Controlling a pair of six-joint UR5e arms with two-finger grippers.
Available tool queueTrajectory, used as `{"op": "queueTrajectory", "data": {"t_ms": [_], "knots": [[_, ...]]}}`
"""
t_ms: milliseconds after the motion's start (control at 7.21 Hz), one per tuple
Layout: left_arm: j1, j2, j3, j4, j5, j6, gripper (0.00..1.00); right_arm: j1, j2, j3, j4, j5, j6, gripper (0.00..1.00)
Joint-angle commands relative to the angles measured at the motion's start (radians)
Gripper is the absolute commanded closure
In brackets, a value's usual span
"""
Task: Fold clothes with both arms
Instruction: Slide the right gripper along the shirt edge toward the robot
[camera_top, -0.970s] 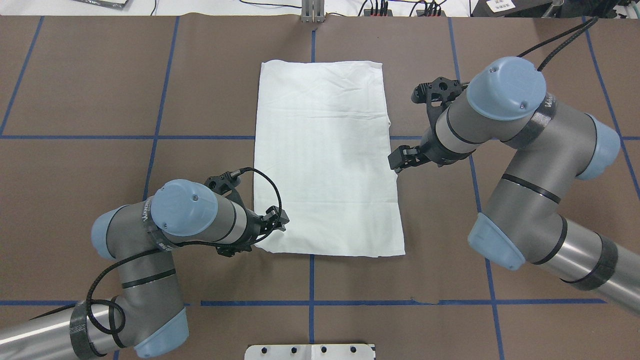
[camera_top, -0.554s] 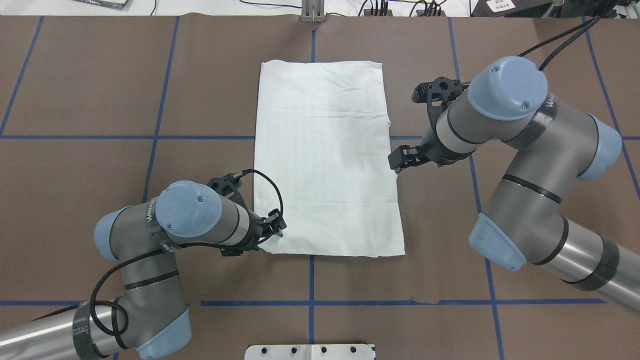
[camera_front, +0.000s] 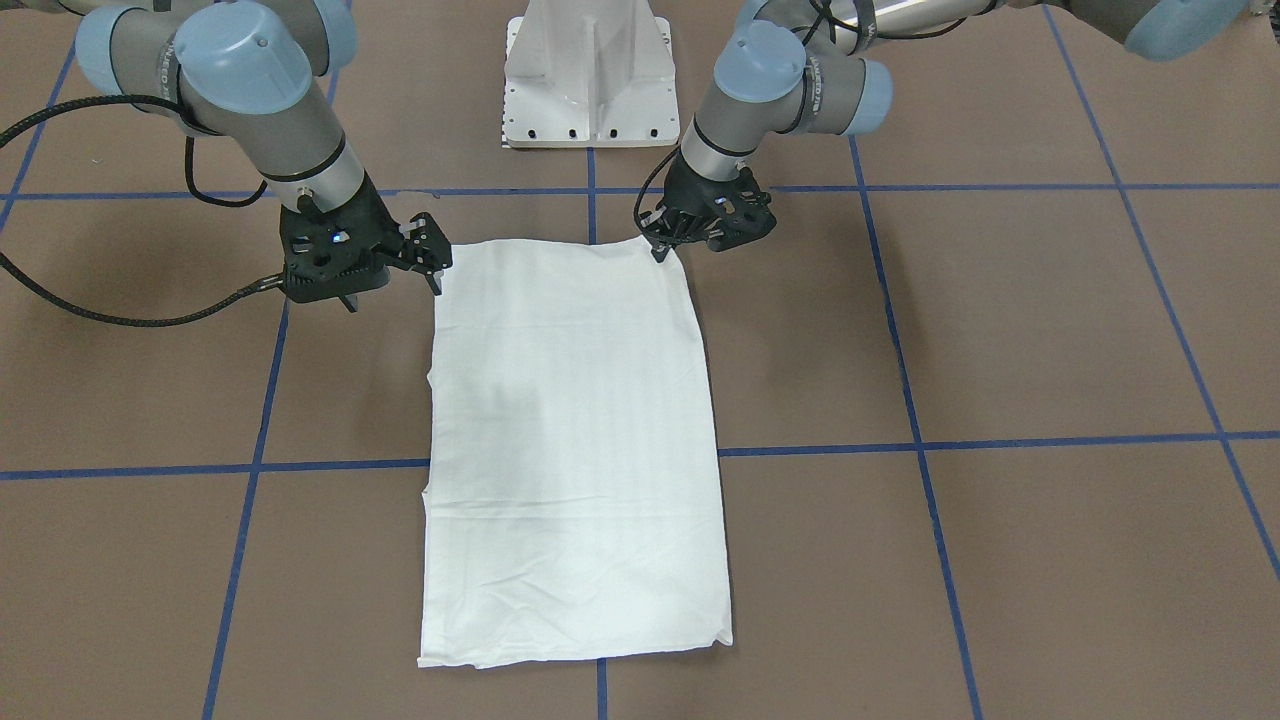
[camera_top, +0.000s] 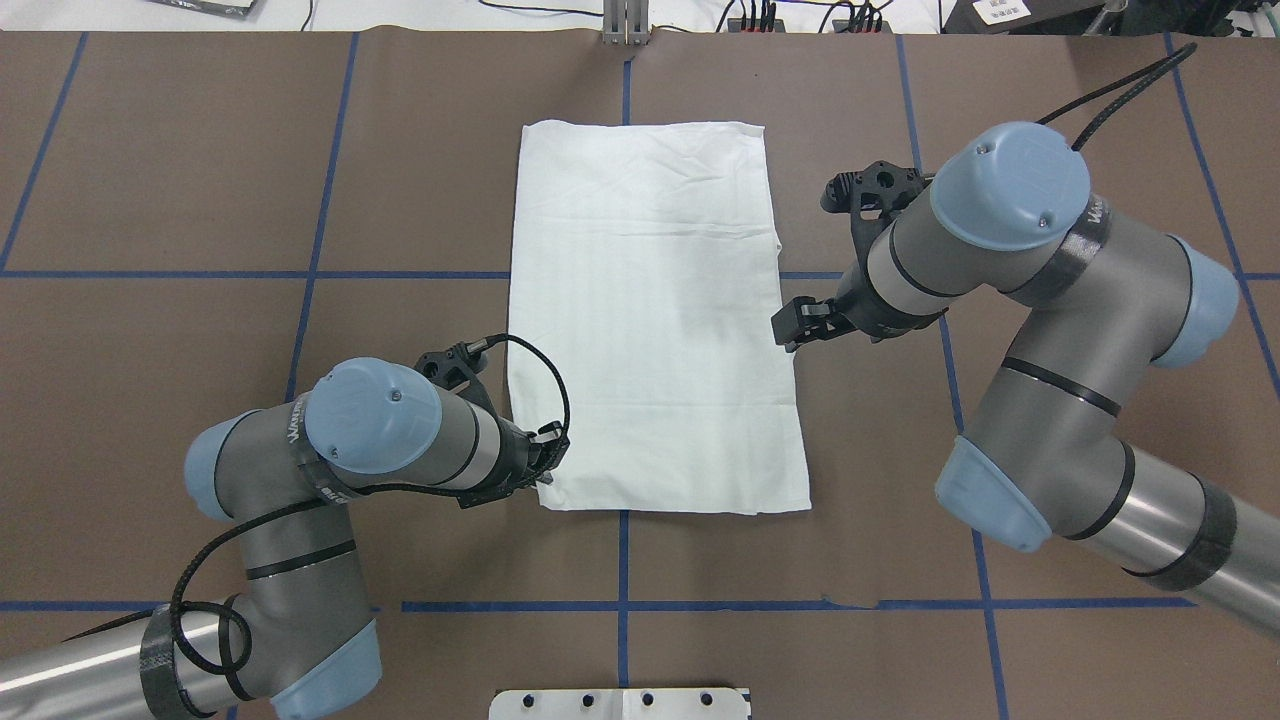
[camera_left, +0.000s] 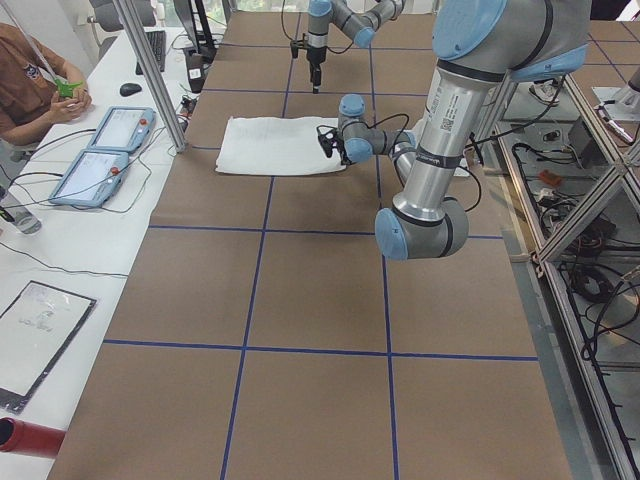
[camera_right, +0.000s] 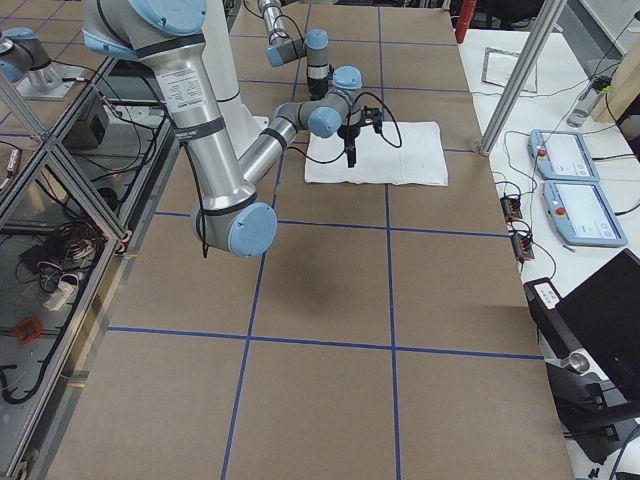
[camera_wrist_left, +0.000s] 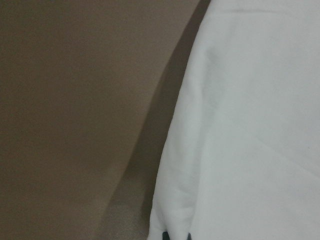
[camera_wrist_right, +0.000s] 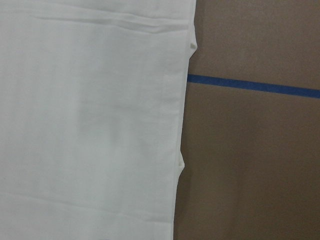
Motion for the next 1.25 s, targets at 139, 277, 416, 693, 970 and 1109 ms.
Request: {"op": "queueTrajectory", "data": {"t_ms": [139, 277, 416, 693, 970, 1109], "knots": [[-0.002, 0.004, -0.02, 0.002, -0.002, 0.002, 1.0, -0.118, 0.003, 0.013, 0.0, -0.074, 0.329, 0.0], [-0.005, 0.004, -0.02, 0.002, -0.006, 0.002, 1.0, -0.132, 0.001, 0.013, 0.0, -0.076, 0.42, 0.0], [-0.008, 0.012, -0.045, 0.003, -0.008, 0.002, 1.0, -0.153, -0.007, 0.012, 0.0, -0.084, 0.487, 0.0], [-0.01, 0.006, -0.075, 0.069, -0.017, 0.004, 1.0, -0.238, -0.02, 0.006, 0.0, -0.14, 0.601, 0.0], [-0.01, 0.003, -0.092, 0.092, -0.017, 0.008, 1.0, -0.29, -0.028, 0.004, 0.0, -0.186, 0.701, 0.0], [-0.01, 0.004, -0.092, 0.092, -0.016, 0.01, 1.0, -0.319, -0.027, 0.001, 0.0, -0.205, 0.744, 0.0]]}}
